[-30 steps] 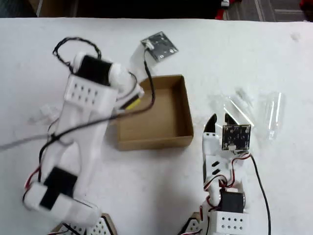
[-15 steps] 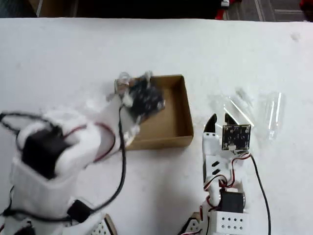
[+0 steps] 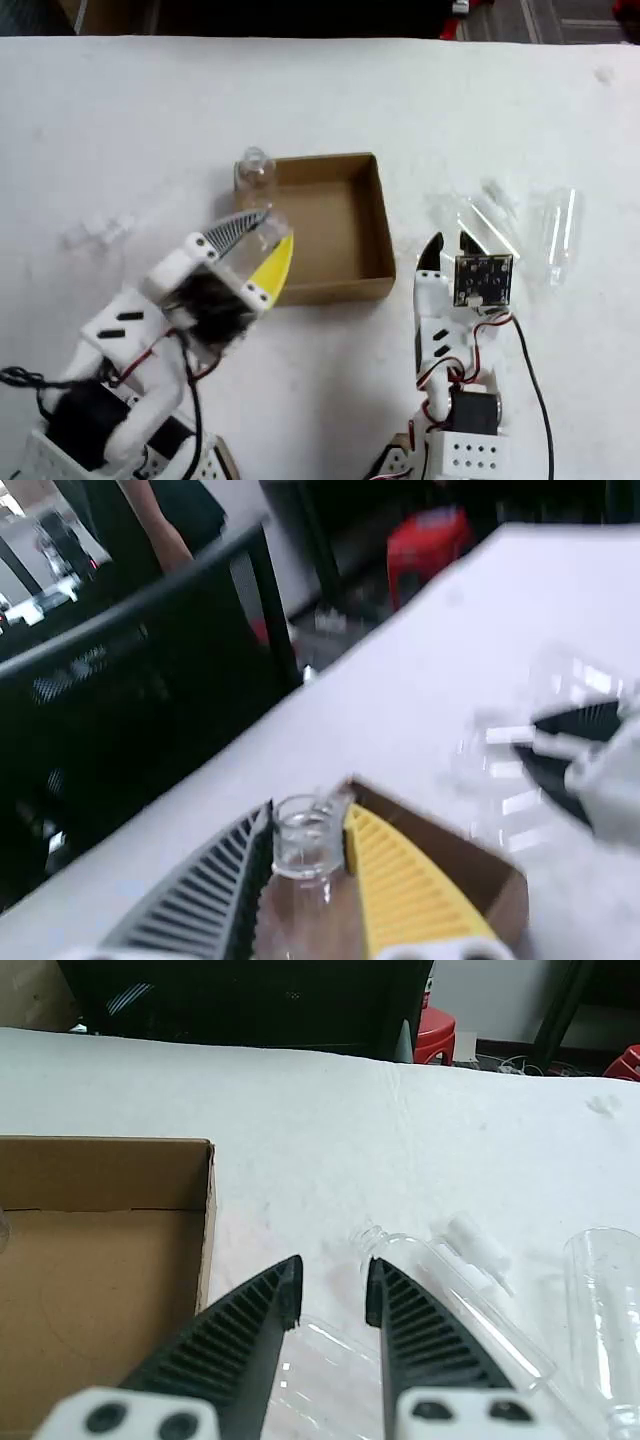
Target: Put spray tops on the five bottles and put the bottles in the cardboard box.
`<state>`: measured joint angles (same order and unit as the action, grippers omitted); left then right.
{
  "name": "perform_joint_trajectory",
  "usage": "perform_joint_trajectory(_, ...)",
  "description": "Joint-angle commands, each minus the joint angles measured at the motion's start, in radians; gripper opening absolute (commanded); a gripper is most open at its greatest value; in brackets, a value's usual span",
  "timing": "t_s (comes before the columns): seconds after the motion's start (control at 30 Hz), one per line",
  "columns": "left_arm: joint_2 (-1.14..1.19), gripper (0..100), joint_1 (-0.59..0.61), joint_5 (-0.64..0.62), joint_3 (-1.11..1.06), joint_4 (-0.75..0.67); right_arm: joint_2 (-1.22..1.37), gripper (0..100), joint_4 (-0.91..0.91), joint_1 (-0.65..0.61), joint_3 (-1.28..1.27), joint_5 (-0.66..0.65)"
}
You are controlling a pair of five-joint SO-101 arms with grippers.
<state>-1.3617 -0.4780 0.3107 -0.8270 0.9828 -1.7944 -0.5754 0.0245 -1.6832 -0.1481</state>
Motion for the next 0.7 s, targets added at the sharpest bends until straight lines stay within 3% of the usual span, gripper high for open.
perform_joint_trajectory(0.0, -0.070, 2, 0.016, -0.219, -0.149, -0.367, -0.005, 9.5, 0.021, 0.007, -0.008, -0.014)
perform_joint_trajectory(0.13, 0.005, 2, 0.008, -0.388, -0.239, -0.621, -0.005, 9.5, 0.021, 0.005, -0.008, -0.014)
perform_joint_trajectory(0.43, 0.400, 2, 0.107, -0.275, -0.390, -1.281, -0.005, 9.5, 0.021, 0.005, -0.008, -0.014)
perform_joint_trajectory(0.67, 0.837, 2, 0.162, -0.275, -0.276, -1.559, -0.005, 9.5, 0.022, 0.005, -0.008, -0.014)
